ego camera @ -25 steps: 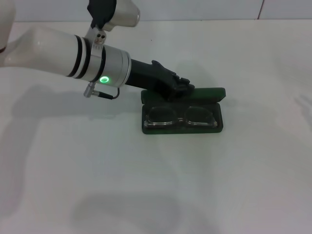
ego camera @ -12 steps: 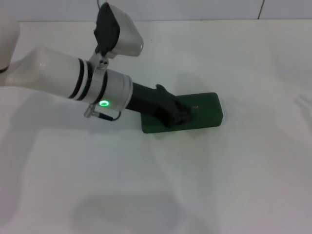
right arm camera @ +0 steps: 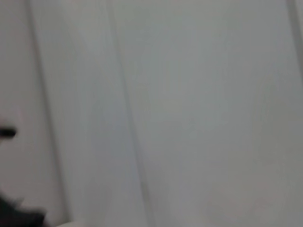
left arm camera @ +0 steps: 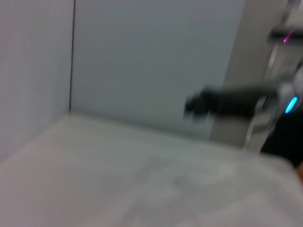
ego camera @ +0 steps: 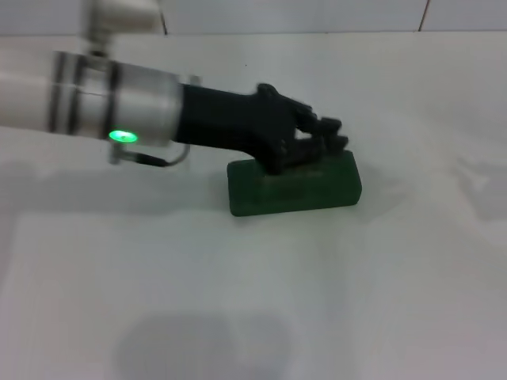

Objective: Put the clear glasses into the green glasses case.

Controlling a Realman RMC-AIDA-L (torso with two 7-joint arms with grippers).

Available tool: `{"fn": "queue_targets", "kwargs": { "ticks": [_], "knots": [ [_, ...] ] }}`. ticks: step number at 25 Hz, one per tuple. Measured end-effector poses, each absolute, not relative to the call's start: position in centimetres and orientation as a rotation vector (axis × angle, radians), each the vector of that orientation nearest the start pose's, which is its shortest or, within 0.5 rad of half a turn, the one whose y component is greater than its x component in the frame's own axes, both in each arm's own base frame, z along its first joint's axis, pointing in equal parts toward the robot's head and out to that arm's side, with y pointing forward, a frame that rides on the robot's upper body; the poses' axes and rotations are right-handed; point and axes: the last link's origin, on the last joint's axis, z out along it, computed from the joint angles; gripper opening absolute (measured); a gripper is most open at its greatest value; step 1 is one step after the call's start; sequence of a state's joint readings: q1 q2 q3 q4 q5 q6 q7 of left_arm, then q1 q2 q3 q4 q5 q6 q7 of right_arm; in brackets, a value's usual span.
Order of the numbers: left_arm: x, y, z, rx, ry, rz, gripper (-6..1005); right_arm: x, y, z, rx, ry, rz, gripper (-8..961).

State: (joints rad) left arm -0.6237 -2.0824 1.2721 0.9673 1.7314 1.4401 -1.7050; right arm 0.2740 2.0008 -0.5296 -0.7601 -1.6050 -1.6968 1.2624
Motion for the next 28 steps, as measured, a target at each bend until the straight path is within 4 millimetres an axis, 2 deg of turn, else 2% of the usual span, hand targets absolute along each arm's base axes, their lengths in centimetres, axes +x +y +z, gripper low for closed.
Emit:
{"fn": "queue_targets", "kwargs": {
  "ticks": [3, 4, 6, 8, 10, 14, 16, 17, 22, 28],
  "knots": [
    [-13.2, 34.0, 0.1, -3.035, -0.351, -0.826, 209, 29.9, 28.9, 9.7, -2.326, 0.428, 0.998, 134],
    [-13.5, 33.4, 1.4, -3.027, -0.347, -0.935, 214, 29.1, 29.0, 9.1, -2.366, 0.401, 1.015, 152],
    [-14.5, 32.1, 3.1, -3.000, -0.266, -1.105, 226, 27.6, 29.2, 8.0, -2.454, 0.335, 1.047, 189],
    [-15.8, 30.6, 4.2, -2.958, -0.152, -1.211, 294, 26.4, 29.2, 7.1, -2.529, 0.277, 1.079, 226],
    [-17.4, 29.8, 4.9, -2.930, -0.144, -1.215, 361, 25.2, 29.3, 6.0, -2.598, 0.234, 1.106, 263],
    [-20.4, 29.3, 6.0, -2.911, -0.300, -1.180, 472, 23.1, 29.3, 3.9, -2.706, 0.177, 1.166, 336],
    [-21.6, 29.2, 6.3, -2.896, -0.372, -1.185, 514, 22.3, 29.4, 3.2, -2.744, 0.151, 1.188, 535],
    [-22.1, 29.1, 6.4, -2.892, -0.396, -1.187, 536, 21.9, 29.4, 2.9, -2.762, 0.140, 1.193, 574],
    [-22.7, 28.5, 6.2, -2.909, -0.363, -1.183, 643, 20.5, 30.0, 2.1, -2.806, 0.094, 1.209, 770],
    [-22.8, 28.4, 6.1, -2.915, -0.357, -1.176, 727, 20.1, 30.1, 1.8, -2.796, 0.088, 1.239, 824]
  ]
}}
